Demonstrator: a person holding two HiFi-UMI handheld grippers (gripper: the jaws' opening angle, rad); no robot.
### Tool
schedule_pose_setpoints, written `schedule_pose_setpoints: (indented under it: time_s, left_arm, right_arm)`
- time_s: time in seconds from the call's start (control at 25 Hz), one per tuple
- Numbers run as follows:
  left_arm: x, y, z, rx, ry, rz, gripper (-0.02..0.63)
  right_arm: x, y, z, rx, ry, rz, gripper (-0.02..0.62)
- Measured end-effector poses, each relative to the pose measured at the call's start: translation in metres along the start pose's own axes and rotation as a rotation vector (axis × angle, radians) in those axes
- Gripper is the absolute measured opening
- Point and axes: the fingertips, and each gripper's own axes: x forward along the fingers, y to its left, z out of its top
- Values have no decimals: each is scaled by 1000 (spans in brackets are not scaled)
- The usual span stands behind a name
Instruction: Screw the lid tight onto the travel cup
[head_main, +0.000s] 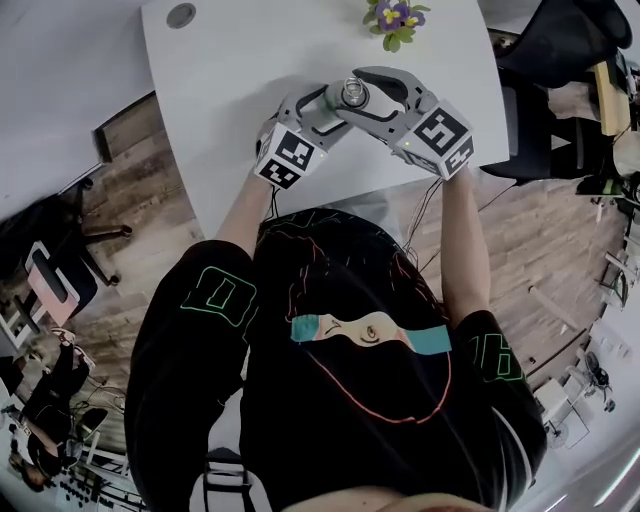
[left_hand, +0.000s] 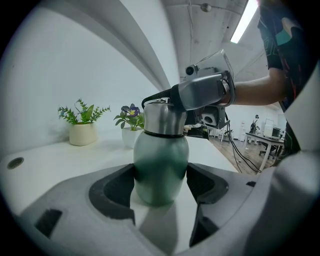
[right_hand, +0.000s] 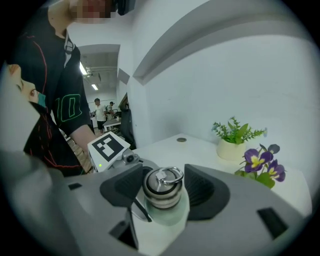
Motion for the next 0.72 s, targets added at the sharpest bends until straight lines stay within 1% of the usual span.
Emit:
schedule_pose_setpoints:
  time_s: [0.04, 0.12, 0.28, 0.48, 0.72]
  left_arm:
    - [0, 0, 0, 0, 0, 0, 337]
    - [0, 1, 0, 2, 1, 0, 337]
    - [0, 2, 0, 4, -1, 2, 337]
    - [0, 2, 0, 5, 0, 3, 337]
    - [0, 3, -1, 2, 4, 4, 337]
  right_arm:
    - [1, 1, 0, -1, 0, 15, 259]
    - [1, 1, 1, 4, -9, 27, 254]
    - [0, -1, 1, 29, -35, -5, 249]
    - [-1, -4, 1, 82, -64, -105, 249]
    - [-3, -9, 1, 167, -105, -273, 249]
